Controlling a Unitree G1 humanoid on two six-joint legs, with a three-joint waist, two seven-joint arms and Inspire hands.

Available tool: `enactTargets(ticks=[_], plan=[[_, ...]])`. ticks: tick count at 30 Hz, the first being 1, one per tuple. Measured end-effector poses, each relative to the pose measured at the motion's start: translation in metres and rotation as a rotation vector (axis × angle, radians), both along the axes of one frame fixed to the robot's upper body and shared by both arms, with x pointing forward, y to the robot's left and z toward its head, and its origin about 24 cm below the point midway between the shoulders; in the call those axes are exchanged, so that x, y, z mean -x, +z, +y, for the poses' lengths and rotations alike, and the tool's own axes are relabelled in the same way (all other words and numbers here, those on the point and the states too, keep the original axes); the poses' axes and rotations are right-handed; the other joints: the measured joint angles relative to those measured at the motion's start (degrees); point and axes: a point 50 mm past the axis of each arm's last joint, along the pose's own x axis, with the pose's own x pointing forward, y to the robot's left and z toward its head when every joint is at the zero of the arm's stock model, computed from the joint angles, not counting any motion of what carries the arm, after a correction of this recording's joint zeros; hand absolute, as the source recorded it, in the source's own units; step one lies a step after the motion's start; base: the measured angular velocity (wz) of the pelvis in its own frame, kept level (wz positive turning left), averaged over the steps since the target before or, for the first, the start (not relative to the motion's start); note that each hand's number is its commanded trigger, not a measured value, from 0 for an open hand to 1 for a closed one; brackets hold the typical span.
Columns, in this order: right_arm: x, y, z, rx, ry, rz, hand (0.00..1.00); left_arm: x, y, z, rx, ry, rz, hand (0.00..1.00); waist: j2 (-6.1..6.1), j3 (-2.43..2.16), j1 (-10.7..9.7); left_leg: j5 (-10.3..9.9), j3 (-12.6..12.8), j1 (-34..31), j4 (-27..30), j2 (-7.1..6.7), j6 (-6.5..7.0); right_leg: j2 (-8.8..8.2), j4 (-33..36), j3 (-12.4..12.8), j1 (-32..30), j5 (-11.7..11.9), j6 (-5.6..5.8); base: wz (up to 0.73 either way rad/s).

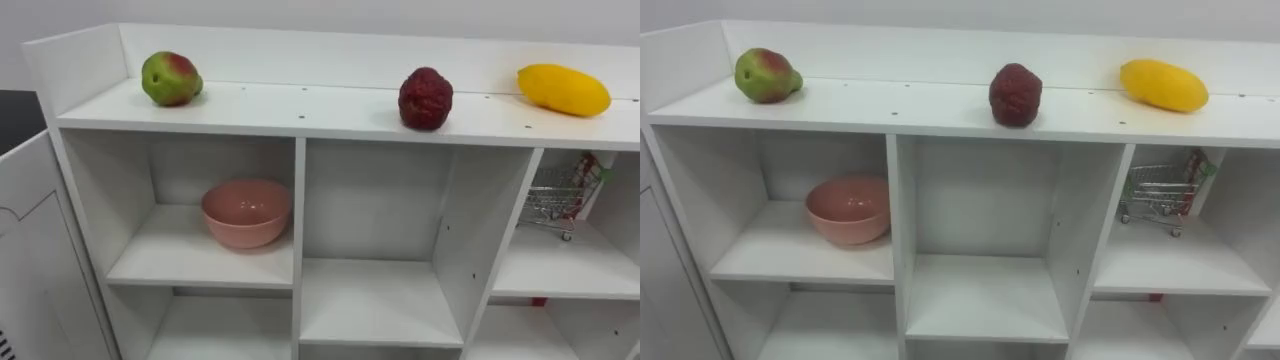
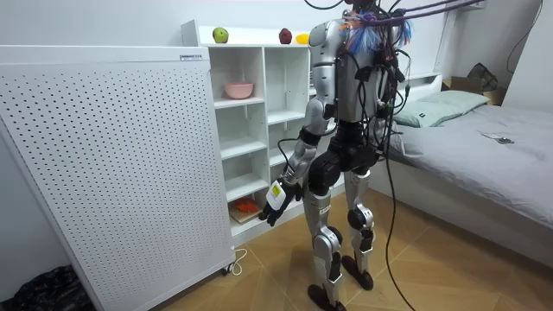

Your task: Arrange fruit in the closet

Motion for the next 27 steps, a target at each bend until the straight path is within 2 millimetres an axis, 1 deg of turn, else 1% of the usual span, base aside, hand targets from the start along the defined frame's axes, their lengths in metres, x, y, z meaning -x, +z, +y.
enactTargets(ticks=[2, 4, 10, 13, 15, 18, 19, 20, 21, 22, 23, 24, 25, 26, 27], plan=[[0.0, 0.0, 0.0, -0.001, -0.002, 0.003, 0.0, 0.0, 0.0, 0.001, -0.005, -0.002, 0.007, 0.0, 0.1, -0.1, -0.03, 0.0, 0.17, 0.03, -0.02, 0.0, 0.0, 0.0, 0.03, 0.19, -0.03, 0.0, -0.01, -0.04], [0.001, 0.0, 0.0, -0.003, -0.01, 0.007, 0.0, 0.001, 0.0, 0.001, -0.005, -0.002, 0.009, 0.0, 0.16, -0.11, -0.15, 0.0, 0.23, 0.12, -0.06, 0.0, 0.0, 0.01, 0.05, 0.61, 0.0, 0.0, -0.01, -0.02], [0.001, 0.0, -0.001, 0.011, -0.027, 0.01, 0.0, 0.002, 0.0, 0.0, -0.003, -0.013, 0.02, 0.0, 0.49, 0.05, -0.33, 0.0, 0.21, 0.69, -0.12, -0.01, 0.01, 0.02, 0.06, 1.03, 0.6, 0.0, 0.0, 0.0], [-0.004, 0.0, -0.002, 0.02, -0.037, 0.003, 0.0, 0.002, 0.0, 0.0, -0.01, -0.026, 0.02, 0.0, 0.55, 0.07, -0.42, -0.01, -0.06, 0.78, -0.14, -0.05, 0.01, 0.03, 0.06, 1.34, 0.65, 0.0, 0.0, 0.0], [-0.005, 0.001, -0.005, 0.032, -0.069, -0.003, 0.0, 0.002, 0.0, 0.0, -0.012, -0.026, 0.019, 0.0, 0.53, 0.06, -0.42, -0.01, -0.17, 0.77, -0.07, -0.04, 0.01, 0.02, 0.12, 1.27, 0.68, 0.0, 0.0, 0.0], [-0.012, 0.004, -0.014, 0.074, -0.105, -0.023, 0.0, 0.001, 0.0, 0.001, -0.018, -0.034, 0.014, 0.0, 0.59, 0.08, -0.44, -0.01, 0.09, 0.8, 0.04, -0.03, 0.01, 0.0, 0.28, 1.2, 0.68, 0.0, 0.0, 0.0], [-0.021, 0.007, -0.019, 0.086, -0.14, -0.057, 0.0, 0.001, 0.0, 0.001, -0.025, -0.046, 0.015, 0.0, 0.19, 0.0, -0.46, -0.01, 0.16, 0.78, 0.08, -0.03, 0.01, -0.02, 0.47, 1.18, 0.6, 0.0, 0.0, -0.04], [-0.037, 0.013, -0.023, 0.098, -0.189, -0.125, 0.0, 0.001, 0.001, 0.002, -0.031, -0.053, 0.015, 0.0, 0.23, 0.39, -0.54, 0.0, 0.29, 0.79, 0.12, -0.03, 0.02, -0.04, 0.71, 1.26, 0.47, 0.0, 0.0, -0.06], [-0.056, 0.021, -0.028, 0.117, -0.226, -0.201, 0.0, 0.0, 0.001, 0.003, -0.038, -0.062, 0.016, 0.0, 0.18, 0.6, -0.67, 0.0, 0.36, 0.86, 0.19, -0.05, 0.02, -0.06, 0.8, 1.31, 0.48, 0.0, 0.0, -0.07], [-0.065, 0.024, -0.029, 0.128, -0.237, -0.234, 0.0, 0.0, 0.001, 0.004, -0.04, -0.064, 0.016, 0.0, 0.15, 0.61, -0.64, 0.0, 0.36, 0.96, 0.26, -0.06, 0.02, -0.05, 0.8, 1.38, 0.5, 0.0, 0.0, 0.0], [-0.082, 0.033, -0.031, 0.143, -0.256, -0.303, 0.0, 0.0, 0.002, 0.005, -0.047, -0.076, 0.019, 0.0, 0.04, 0.59, -0.64, 0.0, 0.35, 1.04, 0.45, -0.05, 0.02, -0.04, 0.83, 1.4, 0.62, 0.0, 0.0, 0.0], [-0.099, 0.045, -0.034, 0.155, -0.276, -0.394, 0.0, 0.001, 0.002, 0.006, -0.053, -0.085, 0.023, 0.0, -0.01, 0.62, -0.6, 0.0, 0.38, 1.01, 0.52, -0.05, 0.02, -0.03, 0.88, 1.51, 0.56, 0.0, 0.0, 0.0], [-0.108, 0.052, -0.035, 0.164, -0.279, -0.444, 0.0, 0.001, 0.002, 0.007, -0.055, -0.086, 0.024, 0.0, -0.03, 0.67, -0.6, 0.0, 0.4, 0.95, 0.55, -0.05, 0.02, -0.03, 0.88, 1.53, 0.54, 0.0, 0.0, 0.0], [-0.126, 0.068, -0.036, 0.183, -0.282, -0.546, 0.0, 0.001, 0.002, 0.009, -0.062, -0.093, 0.025, 0.0, 0.01, 0.72, -0.61, 0.0, 0.4, 0.88, 0.59, -0.05, 0.02, -0.03, 0.87, 1.52, 0.51, 0.0, 0.0, 0.0], [-0.135, 0.078, -0.036, 0.194, -0.279, -0.6, 0.0, 0.002, 0.003, 0.009, -0.064, -0.092, 0.028, 0.0, 0.03, 0.7, -0.58, 0.0, 0.37, 0.86, 0.6, -0.05, 0.02, -0.03, 0.89, 1.53, 0.47, 0.0, 0.0, 0.0]])
